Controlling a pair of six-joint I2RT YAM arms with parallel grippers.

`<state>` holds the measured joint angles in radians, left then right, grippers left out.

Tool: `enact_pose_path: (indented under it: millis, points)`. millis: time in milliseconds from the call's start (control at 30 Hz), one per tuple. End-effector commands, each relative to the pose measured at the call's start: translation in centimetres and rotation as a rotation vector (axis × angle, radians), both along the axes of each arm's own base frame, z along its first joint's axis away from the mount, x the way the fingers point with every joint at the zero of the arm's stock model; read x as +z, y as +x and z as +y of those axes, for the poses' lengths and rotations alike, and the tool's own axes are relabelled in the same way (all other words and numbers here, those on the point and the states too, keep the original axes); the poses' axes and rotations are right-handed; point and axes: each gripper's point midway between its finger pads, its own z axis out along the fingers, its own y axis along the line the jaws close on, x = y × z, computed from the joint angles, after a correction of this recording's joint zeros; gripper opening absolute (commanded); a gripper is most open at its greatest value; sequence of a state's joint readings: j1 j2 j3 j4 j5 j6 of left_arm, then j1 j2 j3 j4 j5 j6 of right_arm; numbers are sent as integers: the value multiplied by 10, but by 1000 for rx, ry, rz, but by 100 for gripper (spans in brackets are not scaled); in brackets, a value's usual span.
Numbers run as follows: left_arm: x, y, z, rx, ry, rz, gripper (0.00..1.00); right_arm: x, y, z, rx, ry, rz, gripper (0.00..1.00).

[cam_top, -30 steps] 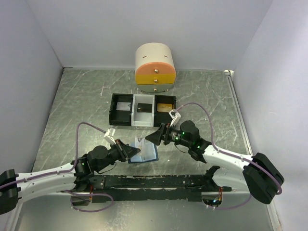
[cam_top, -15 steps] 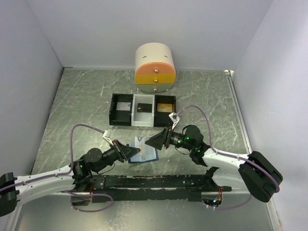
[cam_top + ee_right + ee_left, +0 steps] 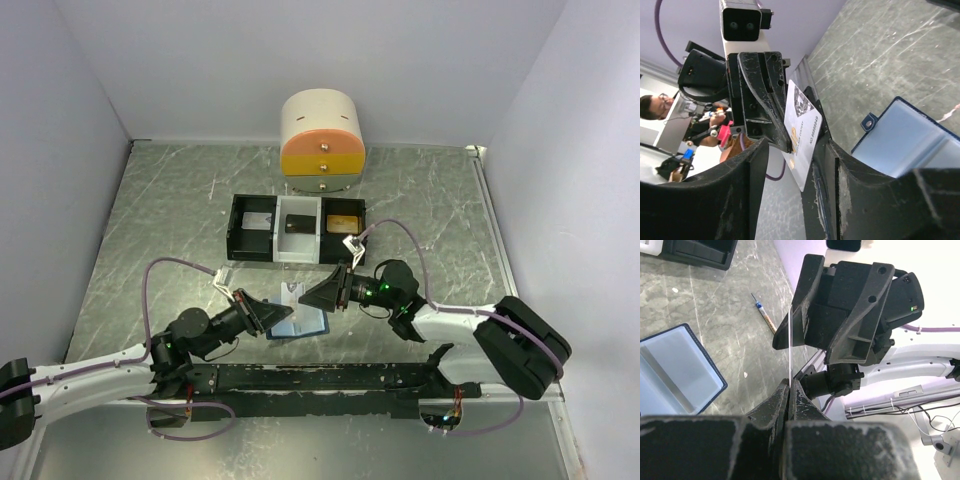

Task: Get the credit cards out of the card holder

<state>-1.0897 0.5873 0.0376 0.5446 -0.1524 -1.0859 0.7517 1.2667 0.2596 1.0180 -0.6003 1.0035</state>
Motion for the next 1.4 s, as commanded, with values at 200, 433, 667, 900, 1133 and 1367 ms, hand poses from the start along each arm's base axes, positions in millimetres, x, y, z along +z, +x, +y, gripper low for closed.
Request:
enact_pose_path:
  millis: [200,433,667,900,1133,1367]
  points:
    - [41,-8,-3,-52,-148,-94,7,22,-14,5,115,83,-41,35]
    - [41,-11,-7,-79,-132,-118,7,32,-22,5,156,133,-40,23]
    - [40,-12,-9,-88,-132,-112,7,41,-21,6,163,139,-64,13]
    - [35,-10,-5,-64,-130,-99,7,41,-21,5,161,134,-65,0]
    - [32,-9,-2,-54,-122,-91,9,40,-16,6,128,129,-52,0]
    - [16,-4,-3,-32,-28,-41,51,35,-2,7,56,68,-68,0]
